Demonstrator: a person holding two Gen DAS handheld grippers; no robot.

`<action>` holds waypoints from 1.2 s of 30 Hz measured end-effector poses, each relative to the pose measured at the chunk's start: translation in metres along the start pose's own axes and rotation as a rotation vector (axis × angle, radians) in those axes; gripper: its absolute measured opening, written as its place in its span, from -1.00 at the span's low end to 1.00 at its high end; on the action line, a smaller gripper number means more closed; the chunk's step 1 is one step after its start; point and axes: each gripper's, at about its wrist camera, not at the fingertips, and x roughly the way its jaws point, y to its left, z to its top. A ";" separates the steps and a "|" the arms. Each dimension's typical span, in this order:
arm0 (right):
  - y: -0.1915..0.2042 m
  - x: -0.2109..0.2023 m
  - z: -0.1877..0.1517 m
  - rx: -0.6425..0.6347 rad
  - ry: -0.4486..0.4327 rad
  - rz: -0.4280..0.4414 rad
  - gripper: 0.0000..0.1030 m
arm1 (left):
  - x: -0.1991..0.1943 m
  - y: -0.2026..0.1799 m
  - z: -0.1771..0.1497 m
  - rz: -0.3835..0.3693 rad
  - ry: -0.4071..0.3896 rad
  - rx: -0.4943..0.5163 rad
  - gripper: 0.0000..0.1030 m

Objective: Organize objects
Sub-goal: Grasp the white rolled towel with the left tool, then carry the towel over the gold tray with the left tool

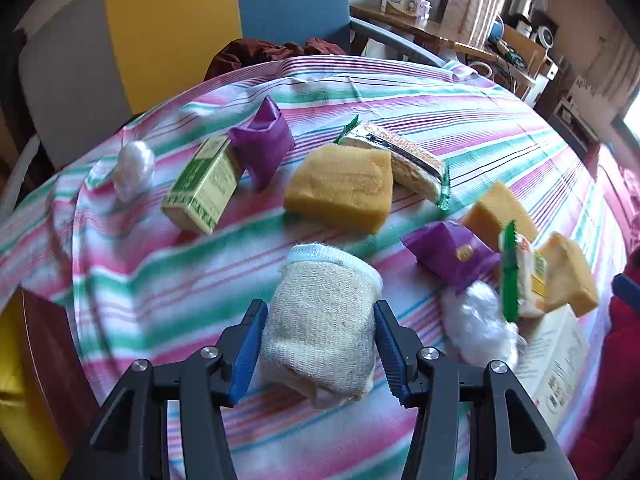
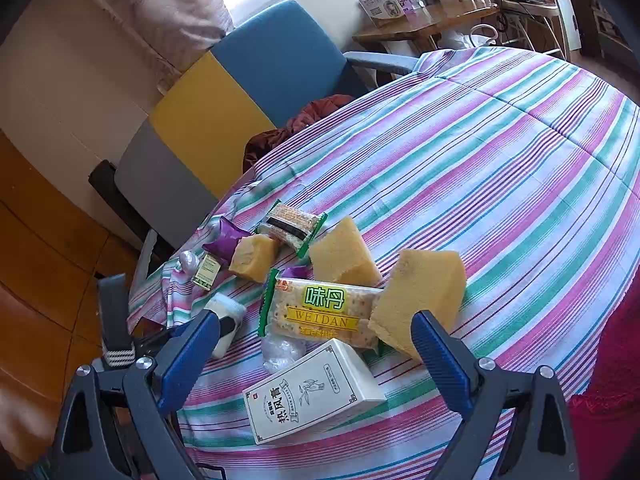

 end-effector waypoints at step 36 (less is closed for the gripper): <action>0.099 0.057 -0.116 -0.202 0.572 0.195 0.93 | -0.171 0.070 -0.152 -0.062 -0.224 -0.243 0.06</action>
